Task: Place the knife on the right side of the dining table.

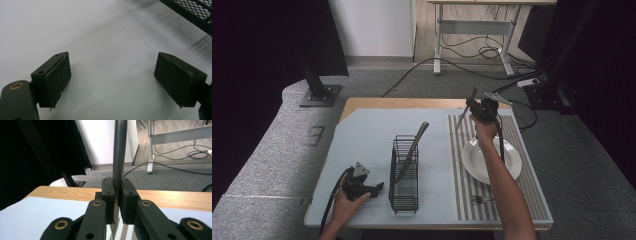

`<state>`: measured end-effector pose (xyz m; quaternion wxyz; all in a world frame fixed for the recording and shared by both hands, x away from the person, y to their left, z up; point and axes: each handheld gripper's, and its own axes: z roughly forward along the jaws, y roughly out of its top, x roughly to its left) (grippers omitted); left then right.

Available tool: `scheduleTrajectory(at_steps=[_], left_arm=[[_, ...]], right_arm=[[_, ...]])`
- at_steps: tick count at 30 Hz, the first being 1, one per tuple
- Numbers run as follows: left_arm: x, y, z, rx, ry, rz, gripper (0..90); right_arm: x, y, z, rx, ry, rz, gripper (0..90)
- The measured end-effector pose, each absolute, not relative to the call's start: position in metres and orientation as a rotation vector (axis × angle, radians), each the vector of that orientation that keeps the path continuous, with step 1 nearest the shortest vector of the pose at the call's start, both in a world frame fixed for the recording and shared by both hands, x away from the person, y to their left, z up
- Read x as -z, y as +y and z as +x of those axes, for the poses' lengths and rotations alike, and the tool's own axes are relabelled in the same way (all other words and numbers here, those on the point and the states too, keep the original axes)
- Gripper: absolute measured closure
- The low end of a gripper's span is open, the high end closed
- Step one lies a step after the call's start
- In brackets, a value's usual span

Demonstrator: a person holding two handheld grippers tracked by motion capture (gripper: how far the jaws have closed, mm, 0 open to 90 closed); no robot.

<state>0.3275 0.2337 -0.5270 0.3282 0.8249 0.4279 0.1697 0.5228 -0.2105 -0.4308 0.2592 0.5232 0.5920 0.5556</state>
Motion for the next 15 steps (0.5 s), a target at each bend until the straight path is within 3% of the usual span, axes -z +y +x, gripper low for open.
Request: scheduleTrajectory(at_steps=[15], left_arm=[[0.5270, 0.2336, 0.3274, -0.445, 1.121, 2.159, 13.1]], right_arm=[[0.4349, -0.2198, 0.5223, -1.522, 1.598, 1.438, 82.7]])
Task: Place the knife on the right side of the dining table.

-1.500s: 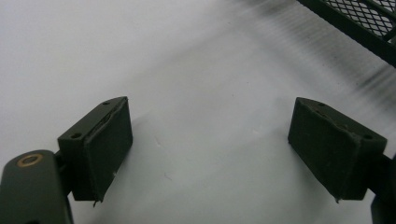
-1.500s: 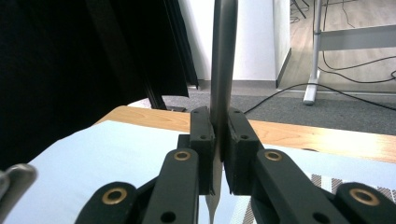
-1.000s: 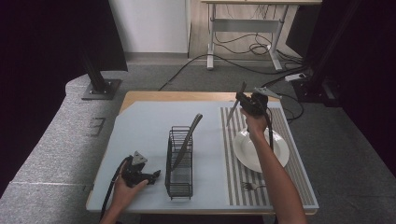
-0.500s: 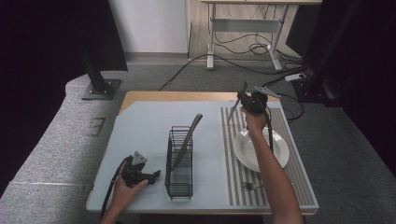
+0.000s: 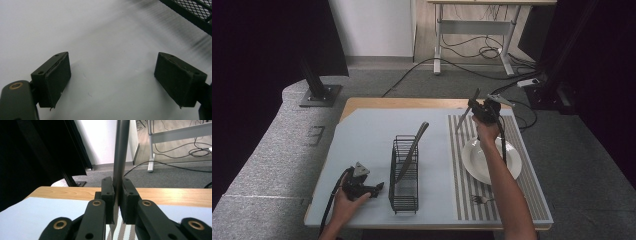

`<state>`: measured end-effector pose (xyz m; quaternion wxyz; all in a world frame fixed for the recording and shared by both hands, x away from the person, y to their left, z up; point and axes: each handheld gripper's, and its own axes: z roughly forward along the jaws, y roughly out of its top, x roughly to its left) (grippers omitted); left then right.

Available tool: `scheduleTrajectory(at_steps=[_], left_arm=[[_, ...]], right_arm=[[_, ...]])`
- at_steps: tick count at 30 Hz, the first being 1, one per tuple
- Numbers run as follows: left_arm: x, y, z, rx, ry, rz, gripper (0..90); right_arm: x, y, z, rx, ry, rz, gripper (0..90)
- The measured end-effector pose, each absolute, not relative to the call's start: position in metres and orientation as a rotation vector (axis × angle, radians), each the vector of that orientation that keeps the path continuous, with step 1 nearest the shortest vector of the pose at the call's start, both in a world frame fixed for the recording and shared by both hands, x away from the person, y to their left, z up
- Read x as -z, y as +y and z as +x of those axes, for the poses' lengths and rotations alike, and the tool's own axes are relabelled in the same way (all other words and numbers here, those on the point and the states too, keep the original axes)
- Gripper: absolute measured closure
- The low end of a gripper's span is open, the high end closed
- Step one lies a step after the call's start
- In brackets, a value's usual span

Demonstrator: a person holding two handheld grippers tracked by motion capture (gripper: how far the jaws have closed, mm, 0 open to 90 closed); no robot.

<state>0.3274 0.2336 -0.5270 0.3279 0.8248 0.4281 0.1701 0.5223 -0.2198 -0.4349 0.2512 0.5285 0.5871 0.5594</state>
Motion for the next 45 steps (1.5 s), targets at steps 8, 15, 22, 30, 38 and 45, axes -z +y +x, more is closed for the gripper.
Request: scheduleTrajectory(at_steps=[8, 15, 22, 30, 38, 45], left_arm=[[0.527, 0.234, 0.327, -0.446, 1.121, 2.159, 13.1], [0.527, 0.234, 0.327, -0.446, 1.121, 2.159, 13.2], [0.527, 0.234, 0.327, -0.446, 1.121, 2.159, 13.1], [0.527, 0.234, 0.327, -0.446, 1.121, 2.159, 13.2], [0.527, 0.234, 0.327, -0.446, 1.121, 2.159, 13.2], [0.527, 0.234, 0.327, -0.445, 1.121, 2.159, 13.1]], right_arm=[[0.445, -0.235, 0.524, -1.521, 1.570, 1.513, 80.9], [0.450, -0.246, 0.524, -1.518, 1.550, 1.561, 79.8], [0.457, -0.255, 0.523, -1.507, 1.521, 1.586, 78.2], [0.468, -0.269, 0.524, -1.493, 1.488, 1.665, 76.1], [0.474, -0.276, 0.528, -1.458, 1.465, 1.720, 73.9], [0.482, -0.282, 0.531, -1.410, 1.455, 1.791, 70.6]])
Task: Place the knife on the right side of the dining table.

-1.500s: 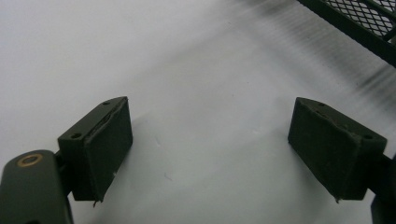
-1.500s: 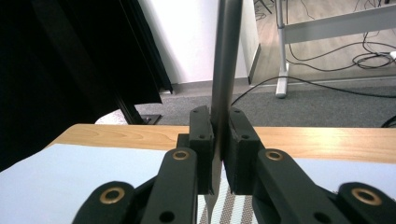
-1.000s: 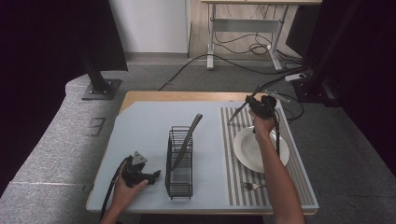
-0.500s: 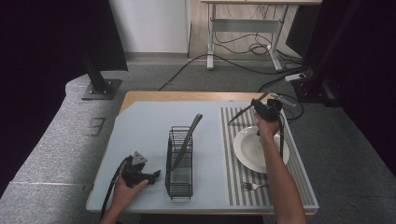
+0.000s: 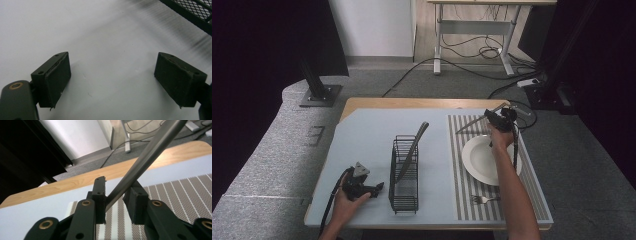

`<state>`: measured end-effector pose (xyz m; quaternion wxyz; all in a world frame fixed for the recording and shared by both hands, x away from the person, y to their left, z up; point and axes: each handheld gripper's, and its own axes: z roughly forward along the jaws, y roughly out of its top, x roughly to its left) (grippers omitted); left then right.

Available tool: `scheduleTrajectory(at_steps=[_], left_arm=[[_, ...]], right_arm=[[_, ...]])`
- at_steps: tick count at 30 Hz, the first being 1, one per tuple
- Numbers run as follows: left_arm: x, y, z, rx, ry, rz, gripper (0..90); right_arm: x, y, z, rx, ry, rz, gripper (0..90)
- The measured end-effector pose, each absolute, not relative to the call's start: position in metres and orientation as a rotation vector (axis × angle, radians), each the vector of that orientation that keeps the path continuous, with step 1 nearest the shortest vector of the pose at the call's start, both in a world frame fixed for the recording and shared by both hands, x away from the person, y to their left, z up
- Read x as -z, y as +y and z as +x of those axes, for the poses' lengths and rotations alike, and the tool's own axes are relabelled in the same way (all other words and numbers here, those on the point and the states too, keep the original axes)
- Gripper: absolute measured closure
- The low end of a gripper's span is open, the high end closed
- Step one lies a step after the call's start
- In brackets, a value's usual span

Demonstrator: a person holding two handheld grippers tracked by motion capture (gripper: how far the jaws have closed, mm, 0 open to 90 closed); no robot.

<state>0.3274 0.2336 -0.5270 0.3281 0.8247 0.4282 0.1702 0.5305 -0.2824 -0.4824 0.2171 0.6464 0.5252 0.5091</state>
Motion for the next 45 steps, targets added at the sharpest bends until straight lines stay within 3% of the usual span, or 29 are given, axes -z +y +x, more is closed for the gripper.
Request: scheduleTrajectory(at_steps=[45], left_arm=[[0.527, 0.234, 0.327, -0.446, 1.121, 2.159, 13.2]], right_arm=[[0.510, -0.292, 0.537, -1.258, 1.363, 2.045, 61.7]])
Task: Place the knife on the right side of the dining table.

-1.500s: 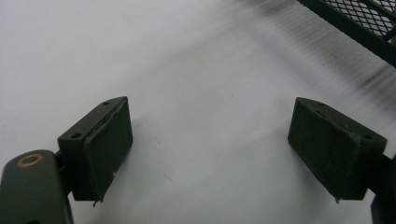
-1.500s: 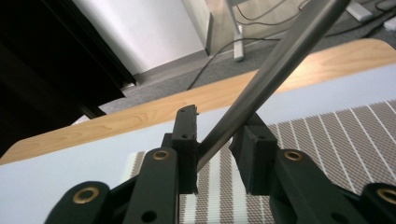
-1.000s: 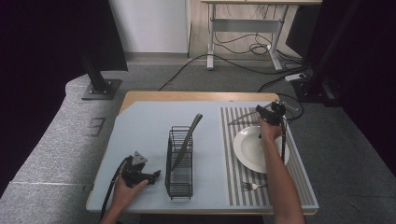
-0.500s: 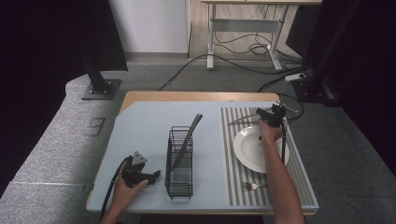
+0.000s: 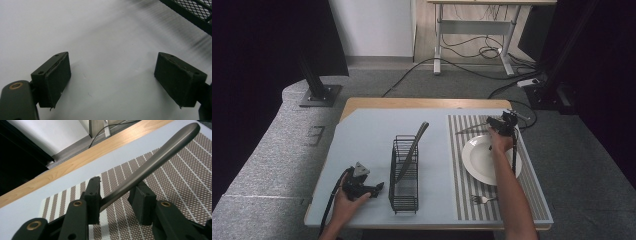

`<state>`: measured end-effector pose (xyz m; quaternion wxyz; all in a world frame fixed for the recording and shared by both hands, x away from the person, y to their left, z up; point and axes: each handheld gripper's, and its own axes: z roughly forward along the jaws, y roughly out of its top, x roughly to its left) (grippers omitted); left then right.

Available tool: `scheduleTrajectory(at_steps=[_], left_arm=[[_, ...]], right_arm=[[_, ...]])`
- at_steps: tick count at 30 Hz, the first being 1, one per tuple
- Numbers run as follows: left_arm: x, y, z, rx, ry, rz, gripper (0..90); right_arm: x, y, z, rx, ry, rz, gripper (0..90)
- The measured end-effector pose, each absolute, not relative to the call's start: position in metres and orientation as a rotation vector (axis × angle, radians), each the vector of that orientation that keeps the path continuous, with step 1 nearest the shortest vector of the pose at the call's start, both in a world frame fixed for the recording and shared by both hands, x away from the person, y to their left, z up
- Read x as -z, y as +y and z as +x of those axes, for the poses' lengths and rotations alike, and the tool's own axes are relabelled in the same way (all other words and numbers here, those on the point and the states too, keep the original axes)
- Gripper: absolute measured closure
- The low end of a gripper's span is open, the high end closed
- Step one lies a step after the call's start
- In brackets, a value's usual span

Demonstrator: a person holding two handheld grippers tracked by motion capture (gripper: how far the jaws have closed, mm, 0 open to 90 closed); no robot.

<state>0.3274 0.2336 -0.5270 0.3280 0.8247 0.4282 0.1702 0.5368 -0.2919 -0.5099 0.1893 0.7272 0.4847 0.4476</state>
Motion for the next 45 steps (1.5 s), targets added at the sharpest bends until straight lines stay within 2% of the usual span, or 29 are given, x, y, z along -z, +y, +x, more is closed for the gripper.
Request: scheduleTrajectory(at_steps=[12, 21, 23, 26, 35, 40, 45], left_arm=[[0.527, 0.234, 0.327, -0.445, 1.120, 2.160, 13.2], [0.527, 0.234, 0.327, -0.445, 1.120, 2.160, 13.1], [0.527, 0.234, 0.327, -0.445, 1.120, 2.160, 13.2], [0.527, 0.234, 0.327, -0.445, 1.120, 2.160, 13.1], [0.527, 0.234, 0.328, -0.445, 1.120, 2.160, 13.1], [0.527, 0.234, 0.328, -0.445, 1.121, 2.160, 13.1], [0.527, 0.234, 0.328, -0.444, 1.121, 2.160, 13.1]], right_arm=[[0.508, -0.291, 0.542, -1.155, 1.372, 2.105, 60.2], [0.509, -0.290, 0.542, -1.085, 1.371, 2.119, 62.2], [0.508, -0.291, 0.541, -1.069, 1.367, 2.126, 66.6], [0.508, -0.292, 0.540, -1.049, 1.379, 2.134, 66.8], [0.496, -0.307, 0.538, -1.037, 1.425, 2.004, 58.5], [0.486, -0.314, 0.550, -0.919, 1.619, 1.900, 52.7], [0.484, -0.311, 0.568, -0.795, 1.795, 1.797, 51.4]])
